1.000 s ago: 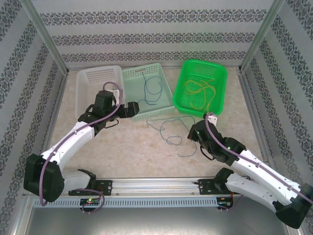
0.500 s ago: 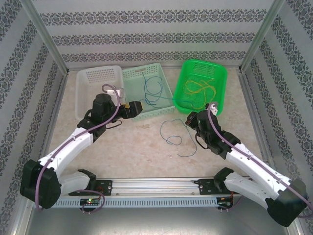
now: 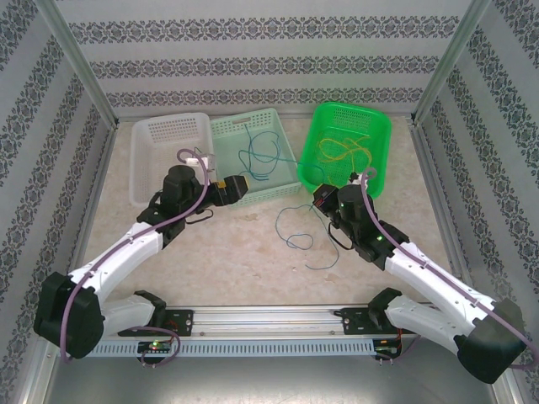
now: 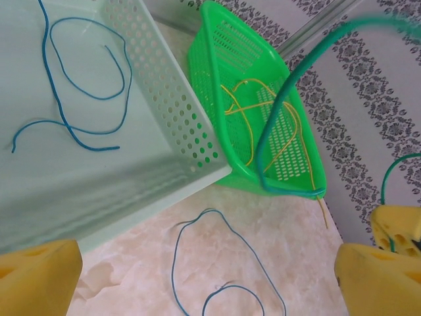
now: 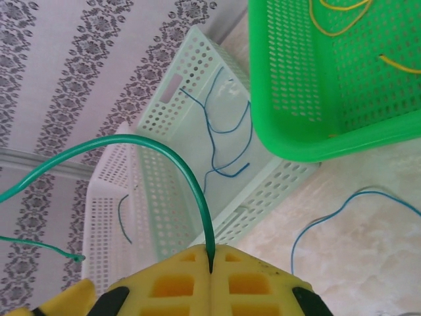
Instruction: Untangle the cables
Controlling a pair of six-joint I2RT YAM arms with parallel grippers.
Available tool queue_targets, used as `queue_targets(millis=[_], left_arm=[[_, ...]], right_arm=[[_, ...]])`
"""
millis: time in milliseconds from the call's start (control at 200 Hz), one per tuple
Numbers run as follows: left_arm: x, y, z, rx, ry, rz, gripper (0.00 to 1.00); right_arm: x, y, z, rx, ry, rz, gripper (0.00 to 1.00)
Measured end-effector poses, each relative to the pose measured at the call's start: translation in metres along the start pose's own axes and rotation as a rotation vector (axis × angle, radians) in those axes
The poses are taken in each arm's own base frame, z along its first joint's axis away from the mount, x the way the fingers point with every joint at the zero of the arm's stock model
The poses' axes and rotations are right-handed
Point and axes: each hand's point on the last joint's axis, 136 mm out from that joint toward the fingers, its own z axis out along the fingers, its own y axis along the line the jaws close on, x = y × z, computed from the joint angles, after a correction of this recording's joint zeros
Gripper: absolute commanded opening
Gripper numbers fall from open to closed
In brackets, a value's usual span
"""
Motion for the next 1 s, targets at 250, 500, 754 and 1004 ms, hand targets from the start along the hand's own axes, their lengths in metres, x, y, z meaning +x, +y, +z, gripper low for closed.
queue_targets(millis=[250,500,754,1004], left_arm=[[-0.005,-0.007,0.003,0.003,-0.011,0.015,0.98],[-0.023,-0.017,0.009,0.018,-0.041,0.033,0.91],[-0.023,-0.009,0.019,-0.012,-0.037,0.048,0.39],[-0.044,-0.011,0.010,-0.118,-0.027,0.243,0.05]], right_arm=[[0.003,0.009,0.000,-0.037,0.013,0.034,0.00],[0.007,0.019,0.001,-0.079,0.021,0.076,0.00],[0.016,0.029,0.001,-0.117,0.055,0.092,0.00],[0.031,-0.003,-0.005,0.025,0.138,-0.032,0.00]])
